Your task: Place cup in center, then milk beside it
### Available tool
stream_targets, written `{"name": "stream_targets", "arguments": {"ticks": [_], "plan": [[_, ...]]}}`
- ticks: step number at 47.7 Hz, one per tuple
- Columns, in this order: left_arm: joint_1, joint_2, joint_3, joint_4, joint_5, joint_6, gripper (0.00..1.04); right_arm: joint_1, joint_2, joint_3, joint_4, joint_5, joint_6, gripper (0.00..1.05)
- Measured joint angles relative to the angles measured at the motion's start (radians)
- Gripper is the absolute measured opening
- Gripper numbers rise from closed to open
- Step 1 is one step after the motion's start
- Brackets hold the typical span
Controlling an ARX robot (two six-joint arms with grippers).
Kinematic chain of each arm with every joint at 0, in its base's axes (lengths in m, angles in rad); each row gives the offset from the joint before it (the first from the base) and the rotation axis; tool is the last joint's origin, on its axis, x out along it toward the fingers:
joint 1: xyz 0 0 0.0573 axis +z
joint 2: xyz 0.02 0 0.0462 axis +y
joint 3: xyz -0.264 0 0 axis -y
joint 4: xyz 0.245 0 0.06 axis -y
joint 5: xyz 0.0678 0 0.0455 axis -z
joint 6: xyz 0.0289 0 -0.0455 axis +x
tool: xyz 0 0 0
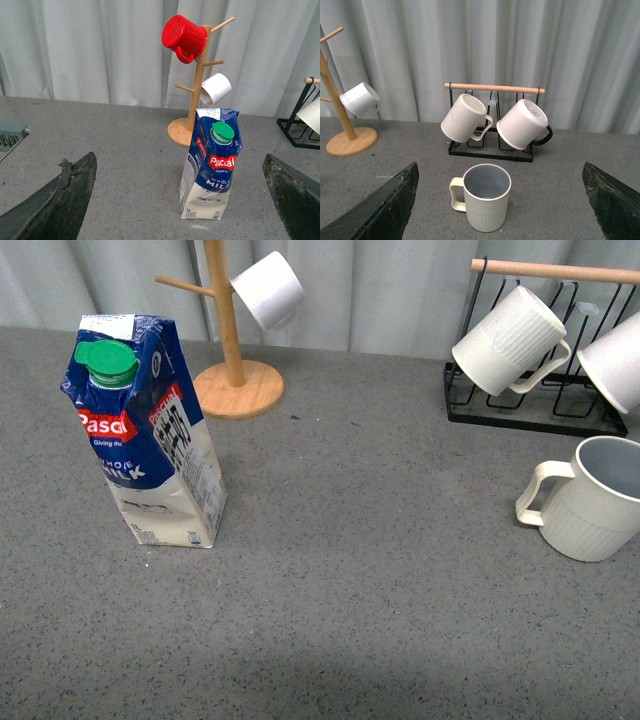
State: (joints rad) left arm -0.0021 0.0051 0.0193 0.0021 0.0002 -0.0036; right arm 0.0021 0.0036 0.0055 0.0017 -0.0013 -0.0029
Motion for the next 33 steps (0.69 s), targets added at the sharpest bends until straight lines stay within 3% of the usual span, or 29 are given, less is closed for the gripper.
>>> {"name": "stream_targets", "arguments": {"ticks": [33], "plan": [[0.0,0.0,0.0,0.0,0.0,0.0,0.98,0.0,0.0,0.0,0.0,0.0,0.0,0.96]]}}
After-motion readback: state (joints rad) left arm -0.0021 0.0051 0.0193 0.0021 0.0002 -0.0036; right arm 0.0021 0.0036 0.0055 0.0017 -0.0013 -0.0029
